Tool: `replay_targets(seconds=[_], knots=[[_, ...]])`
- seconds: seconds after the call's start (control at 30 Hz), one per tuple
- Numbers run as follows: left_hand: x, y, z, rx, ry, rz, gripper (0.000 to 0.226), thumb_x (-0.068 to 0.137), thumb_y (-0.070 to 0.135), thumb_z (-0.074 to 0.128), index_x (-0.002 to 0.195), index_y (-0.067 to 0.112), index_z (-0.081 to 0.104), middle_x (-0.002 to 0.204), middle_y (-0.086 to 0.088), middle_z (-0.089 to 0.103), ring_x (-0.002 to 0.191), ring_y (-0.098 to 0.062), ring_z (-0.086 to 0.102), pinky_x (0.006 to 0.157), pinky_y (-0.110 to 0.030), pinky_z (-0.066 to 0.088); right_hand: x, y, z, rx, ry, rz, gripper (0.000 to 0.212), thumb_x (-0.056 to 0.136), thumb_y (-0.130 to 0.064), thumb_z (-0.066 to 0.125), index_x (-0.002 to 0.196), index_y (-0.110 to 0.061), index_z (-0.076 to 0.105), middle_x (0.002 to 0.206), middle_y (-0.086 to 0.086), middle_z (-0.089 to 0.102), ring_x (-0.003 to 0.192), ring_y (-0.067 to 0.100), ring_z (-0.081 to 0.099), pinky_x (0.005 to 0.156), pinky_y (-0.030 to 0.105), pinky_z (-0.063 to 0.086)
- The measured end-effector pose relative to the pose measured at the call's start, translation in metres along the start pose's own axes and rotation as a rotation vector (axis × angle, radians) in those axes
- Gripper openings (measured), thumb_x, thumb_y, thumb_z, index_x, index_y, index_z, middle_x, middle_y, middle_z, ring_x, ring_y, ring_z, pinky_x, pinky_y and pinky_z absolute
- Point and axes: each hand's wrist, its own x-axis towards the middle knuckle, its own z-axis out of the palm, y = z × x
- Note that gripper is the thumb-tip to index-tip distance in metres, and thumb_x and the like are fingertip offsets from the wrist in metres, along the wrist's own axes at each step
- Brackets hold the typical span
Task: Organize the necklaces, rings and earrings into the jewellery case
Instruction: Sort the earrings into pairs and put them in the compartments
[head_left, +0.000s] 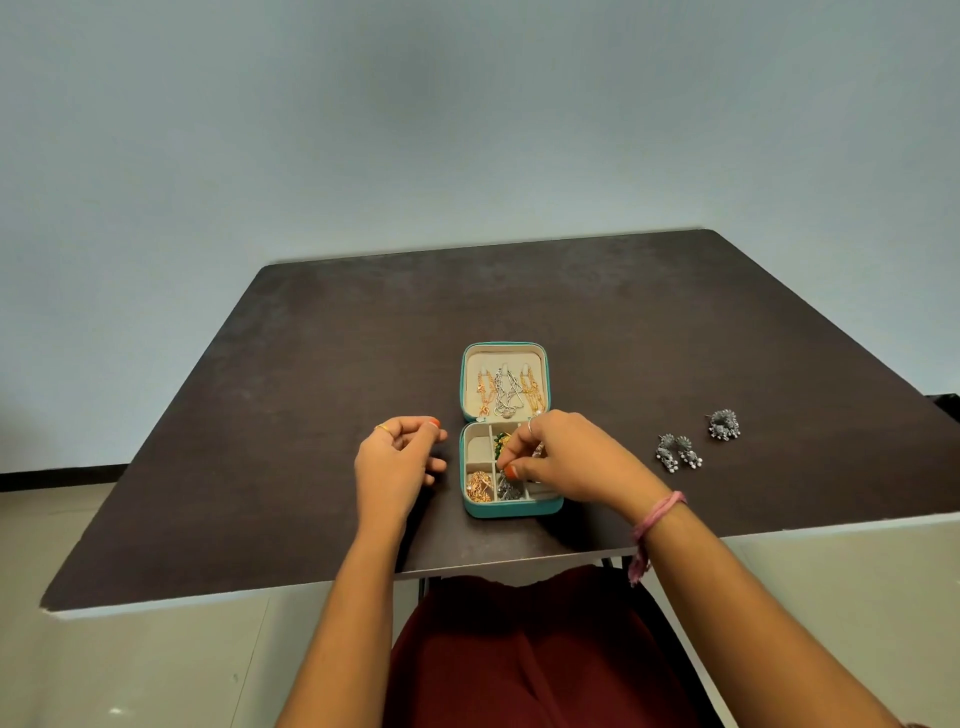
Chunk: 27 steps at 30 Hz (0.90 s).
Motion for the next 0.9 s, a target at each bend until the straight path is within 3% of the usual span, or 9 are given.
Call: replay_targets(seconds=[0.1,0.33,0.47,0.67,0.9], knots=[[0.001,0.000,0.000,0.006,0.003,-0.001,0.008,0.091,0.016,0.059,0.095,0.013,0.065,0.083,0.002,0.072,0.047,0.000,0.057,0.044,-0.014,0.046,0.003,0.001,0.001,0.003,0.018,-0.006,0.012,0.089,-0.020,0.063,0.087,-0.030,0.069,0.086,-0.016,0.063,0.074,-0.002,0.054,0.068,0.017,0.041],[0.001,0.000,0.000,0.023,0.001,-0.001,0.008,0.092,0.017,0.059,0.095,0.014,0.065,0.082,0.003,0.072,0.048,-0.001,0.057,0.044,-0.015,0.046,0.012,0.002,0.003,0.019,0.038,0.051,0.010,0.085,-0.019,0.068,0.085,-0.028,0.073,0.077,-0.018,0.064,0.080,0.001,0.061,0.079,0.025,0.051],[0.002,0.000,0.001,0.021,0.004,-0.006,0.008,0.091,0.017,0.059,0.095,0.013,0.065,0.081,0.003,0.073,0.048,-0.002,0.057,0.044,-0.016,0.046,0.013,0.001,0.000,0.038,0.045,0.066,0.011,0.080,-0.017,0.071,0.076,-0.027,0.071,0.068,-0.018,0.064,0.073,-0.001,0.060,0.079,0.024,0.053],[0.001,0.001,0.001,0.030,-0.001,-0.012,0.008,0.091,0.017,0.059,0.095,0.013,0.065,0.081,0.003,0.072,0.047,-0.001,0.057,0.044,-0.015,0.046,0.013,0.000,0.000,-0.002,-0.039,0.049,0.008,0.081,-0.019,0.072,0.086,-0.024,0.076,0.087,-0.009,0.071,0.089,0.005,0.062,0.083,0.025,0.050],[0.000,0.007,-0.001,-0.025,-0.011,-0.061,0.007,0.091,0.018,0.060,0.095,0.015,0.065,0.084,0.003,0.073,0.048,0.000,0.057,0.045,-0.017,0.045,0.009,0.014,-0.014,0.159,0.032,0.007,0.011,0.083,-0.019,0.070,0.090,-0.025,0.075,0.084,-0.016,0.067,0.079,-0.001,0.059,0.071,0.017,0.046]])
